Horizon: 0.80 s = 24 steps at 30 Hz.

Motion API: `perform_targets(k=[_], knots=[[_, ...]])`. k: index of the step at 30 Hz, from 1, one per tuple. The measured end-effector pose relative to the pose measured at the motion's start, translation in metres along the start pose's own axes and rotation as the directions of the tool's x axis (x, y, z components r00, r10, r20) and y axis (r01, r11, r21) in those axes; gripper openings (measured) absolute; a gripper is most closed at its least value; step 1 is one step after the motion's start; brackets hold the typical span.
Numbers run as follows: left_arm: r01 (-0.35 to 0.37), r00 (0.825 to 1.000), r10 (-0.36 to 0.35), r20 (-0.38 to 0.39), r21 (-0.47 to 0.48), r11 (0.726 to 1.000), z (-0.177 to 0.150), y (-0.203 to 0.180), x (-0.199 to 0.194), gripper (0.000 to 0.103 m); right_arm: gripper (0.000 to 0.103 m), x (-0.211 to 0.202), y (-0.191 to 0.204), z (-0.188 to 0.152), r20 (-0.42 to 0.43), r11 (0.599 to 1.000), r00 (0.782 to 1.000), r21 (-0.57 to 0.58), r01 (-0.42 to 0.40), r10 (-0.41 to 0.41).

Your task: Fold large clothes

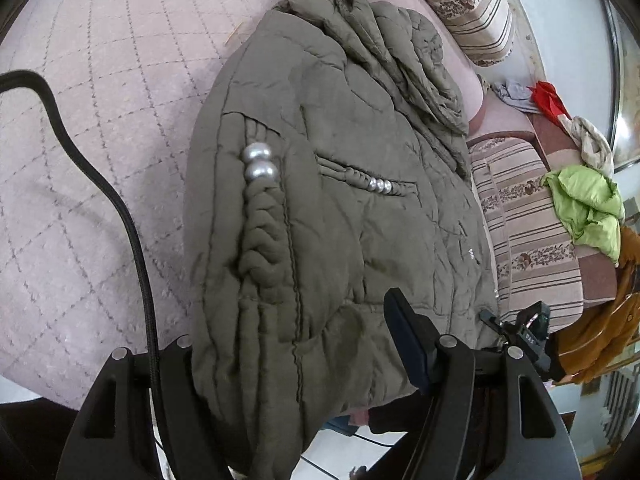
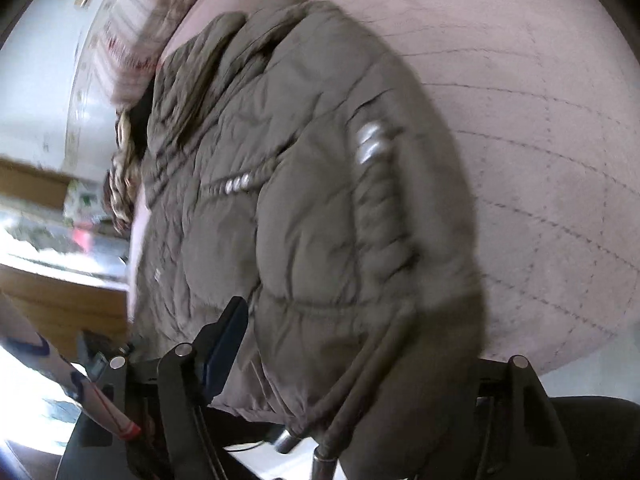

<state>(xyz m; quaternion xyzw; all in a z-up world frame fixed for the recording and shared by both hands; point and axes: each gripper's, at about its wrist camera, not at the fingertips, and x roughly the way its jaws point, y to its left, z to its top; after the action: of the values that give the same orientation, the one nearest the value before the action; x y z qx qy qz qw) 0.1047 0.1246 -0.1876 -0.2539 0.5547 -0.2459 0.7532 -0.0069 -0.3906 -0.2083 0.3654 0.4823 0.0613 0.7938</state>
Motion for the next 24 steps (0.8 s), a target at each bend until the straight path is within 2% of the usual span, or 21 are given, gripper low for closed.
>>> perform_targets(k=[3,6,7,8,9,10,11,13,15,19,24], knots=[[-0.001,1.000,0.001,0.011,-0.009,1.000,0.002,0.000,0.004,0.070,0.076,0.004,0.002,-0.002,0.013,1.000,1.000,0.006,-0.001,0.001],[-0.033,0.999,0.034,0.021,-0.017,0.999,0.001,-0.004,0.006,0.070,0.071,0.006,0.002,-0.003,0.025,1.000,1.000,0.022,0.001,-0.001],[-0.068,0.997,0.069,0.028,-0.021,0.997,0.000,-0.008,0.006,0.066,0.068,0.006,0.003,-0.003,0.027,1.000,1.000,0.018,0.014,-0.015],[-0.132,0.991,0.133,0.034,-0.020,0.991,-0.002,-0.014,0.007,0.060,0.066,0.007,0.006,-0.004,0.031,0.999,0.999,0.002,0.039,-0.039],[-0.192,0.981,0.192,0.036,-0.014,0.981,-0.002,-0.019,0.009,0.046,0.060,0.007,0.008,-0.006,0.038,0.997,0.997,-0.018,0.074,-0.073],[-0.263,0.964,0.263,0.035,0.003,0.965,-0.003,-0.026,0.010,0.037,0.056,0.007,0.011,-0.008,0.049,0.994,0.994,-0.031,0.102,-0.100],[-0.296,0.955,0.296,0.035,0.010,0.955,-0.003,-0.032,0.010,0.034,0.052,0.007,0.014,-0.009,0.058,0.992,0.991,-0.041,0.122,-0.119],[-0.307,0.951,0.307,0.041,-0.001,0.952,-0.002,-0.041,0.005,0.021,0.040,0.005,0.015,-0.009,0.065,0.992,0.991,-0.046,0.117,-0.114],[-0.308,0.949,0.308,0.068,0.000,0.951,-0.001,-0.053,-0.007,0.018,0.036,0.000,0.016,-0.008,0.073,0.995,0.993,-0.034,0.093,-0.090],[-0.273,0.951,0.267,0.153,0.021,0.962,-0.005,-0.074,-0.040,0.015,0.030,-0.021,0.025,-0.007,0.109,0.997,0.992,-0.049,0.063,-0.057],[-0.253,0.953,0.242,0.182,0.036,0.967,-0.018,-0.084,-0.069,0.014,0.027,-0.057,0.046,-0.013,0.151,0.995,0.988,-0.103,-0.004,0.020]])
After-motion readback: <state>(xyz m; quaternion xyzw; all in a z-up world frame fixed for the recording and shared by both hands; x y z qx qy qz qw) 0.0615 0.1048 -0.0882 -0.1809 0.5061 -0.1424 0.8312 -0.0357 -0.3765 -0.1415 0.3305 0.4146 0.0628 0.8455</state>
